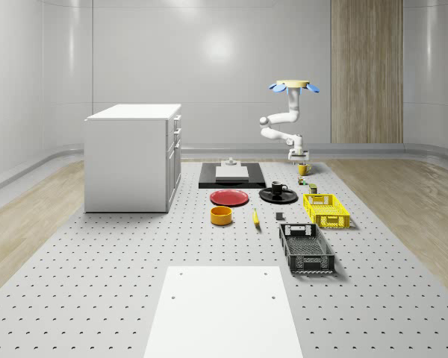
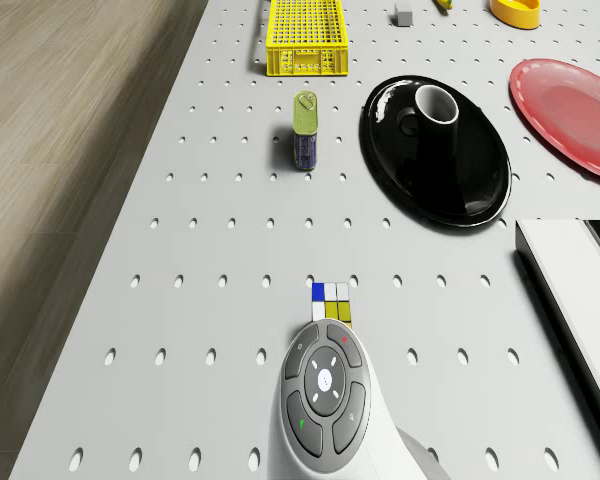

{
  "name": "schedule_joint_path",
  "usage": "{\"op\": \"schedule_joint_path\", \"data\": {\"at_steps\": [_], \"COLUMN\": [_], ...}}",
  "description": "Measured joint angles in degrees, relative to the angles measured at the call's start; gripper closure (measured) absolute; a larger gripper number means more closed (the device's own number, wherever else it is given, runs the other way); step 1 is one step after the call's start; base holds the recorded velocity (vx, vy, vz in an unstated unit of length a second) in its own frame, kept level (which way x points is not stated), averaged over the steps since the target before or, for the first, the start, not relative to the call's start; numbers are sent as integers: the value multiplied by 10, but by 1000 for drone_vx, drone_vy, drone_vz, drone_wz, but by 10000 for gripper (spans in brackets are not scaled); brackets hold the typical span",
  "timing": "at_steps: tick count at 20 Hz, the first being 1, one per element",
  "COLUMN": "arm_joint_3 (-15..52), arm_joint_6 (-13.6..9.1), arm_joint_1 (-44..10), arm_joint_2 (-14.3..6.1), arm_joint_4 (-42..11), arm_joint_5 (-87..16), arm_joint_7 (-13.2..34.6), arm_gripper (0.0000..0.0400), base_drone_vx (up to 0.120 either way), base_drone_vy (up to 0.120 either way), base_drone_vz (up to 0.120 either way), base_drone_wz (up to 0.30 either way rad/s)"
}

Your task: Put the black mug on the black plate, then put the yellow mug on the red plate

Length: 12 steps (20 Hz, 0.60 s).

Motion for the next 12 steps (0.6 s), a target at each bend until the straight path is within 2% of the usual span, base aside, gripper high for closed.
{"op": "schedule_joint_path", "data": {"at_steps": [2,5,8,12], "arm_joint_3": [0,0,0,0], "arm_joint_6": [-1,-2,-3,-4], "arm_joint_1": [0,1,2,3], "arm_joint_2": [1,2,4,5], "arm_joint_4": [0,0,0,0], "arm_joint_5": [0,-1,-1,-2], "arm_joint_7": [0,-1,-2,-3], "arm_gripper": [174,235,264,280], "base_drone_vx": [0,0,0,0], "base_drone_vy": [0,0,0,0], "base_drone_vz": [0,0,0,0], "base_drone_wz": [0,0,0,0]}}
